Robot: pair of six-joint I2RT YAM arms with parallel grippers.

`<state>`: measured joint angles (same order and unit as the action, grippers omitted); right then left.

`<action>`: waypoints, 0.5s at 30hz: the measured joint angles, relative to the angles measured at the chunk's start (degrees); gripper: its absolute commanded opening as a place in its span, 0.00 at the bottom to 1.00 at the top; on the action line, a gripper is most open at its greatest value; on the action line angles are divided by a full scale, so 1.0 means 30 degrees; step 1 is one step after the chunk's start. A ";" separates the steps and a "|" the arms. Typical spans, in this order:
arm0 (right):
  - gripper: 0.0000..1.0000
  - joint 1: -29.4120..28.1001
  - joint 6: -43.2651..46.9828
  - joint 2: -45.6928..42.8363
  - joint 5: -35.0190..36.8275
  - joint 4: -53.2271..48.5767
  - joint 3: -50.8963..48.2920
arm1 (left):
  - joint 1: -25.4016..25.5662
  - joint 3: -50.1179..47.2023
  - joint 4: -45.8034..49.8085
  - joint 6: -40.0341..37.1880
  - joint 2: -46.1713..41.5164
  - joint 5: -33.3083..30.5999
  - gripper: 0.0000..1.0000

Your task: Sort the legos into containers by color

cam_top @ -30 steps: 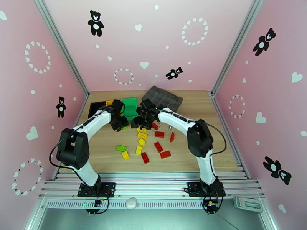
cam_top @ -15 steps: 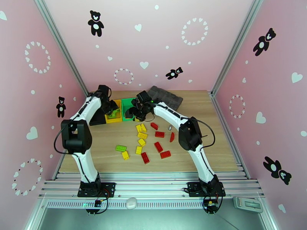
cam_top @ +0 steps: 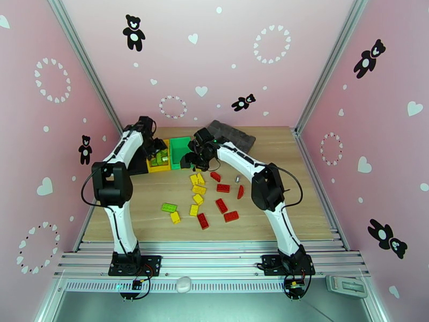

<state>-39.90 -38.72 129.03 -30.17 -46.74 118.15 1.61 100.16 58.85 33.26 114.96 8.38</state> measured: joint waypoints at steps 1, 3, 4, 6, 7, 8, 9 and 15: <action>0.74 0.0000 0.0109 -0.0255 0.0182 -0.0029 -0.0335 | 0.0044 -0.0772 -0.0022 0.0073 -0.0539 -0.0080 0.67; 0.74 -0.0022 0.0313 -0.0867 0.0612 -0.0109 -0.1093 | 0.0270 -0.2732 -0.0240 0.0291 -0.2055 -0.0219 0.68; 0.74 -0.0044 0.0408 -0.1107 0.0765 -0.0095 -0.1421 | 0.0386 -0.3570 -0.0372 0.0423 -0.2769 -0.0284 0.68; 0.75 -0.0138 0.0612 -0.1690 0.1129 -0.0109 -0.2251 | 0.0699 -0.5508 -0.0532 0.0729 -0.4386 -0.0401 0.68; 0.75 -0.0189 0.0641 -0.1909 0.1275 -0.0058 -0.2594 | 0.0831 -0.6309 -0.0648 0.0867 -0.5034 -0.0437 0.68; 0.75 -0.0255 0.0714 -0.2171 0.1443 -0.0051 -0.3053 | 0.0998 -0.7278 -0.0852 0.1129 -0.5770 -0.0437 0.68; 0.75 -0.0342 0.0758 -0.2441 0.1617 -0.0080 -0.3504 | 0.1158 -0.8255 -0.1035 0.1399 -0.6426 -0.0430 0.69; 0.76 -0.0911 0.0940 -0.3512 0.2477 -0.0015 -0.5348 | 0.2448 -1.3529 -0.1982 0.3483 -0.9122 -0.0277 0.77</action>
<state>-42.63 -35.90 118.50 -22.74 -46.78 102.10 8.95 59.57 52.90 43.70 87.59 7.55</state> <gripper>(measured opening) 0.760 0.747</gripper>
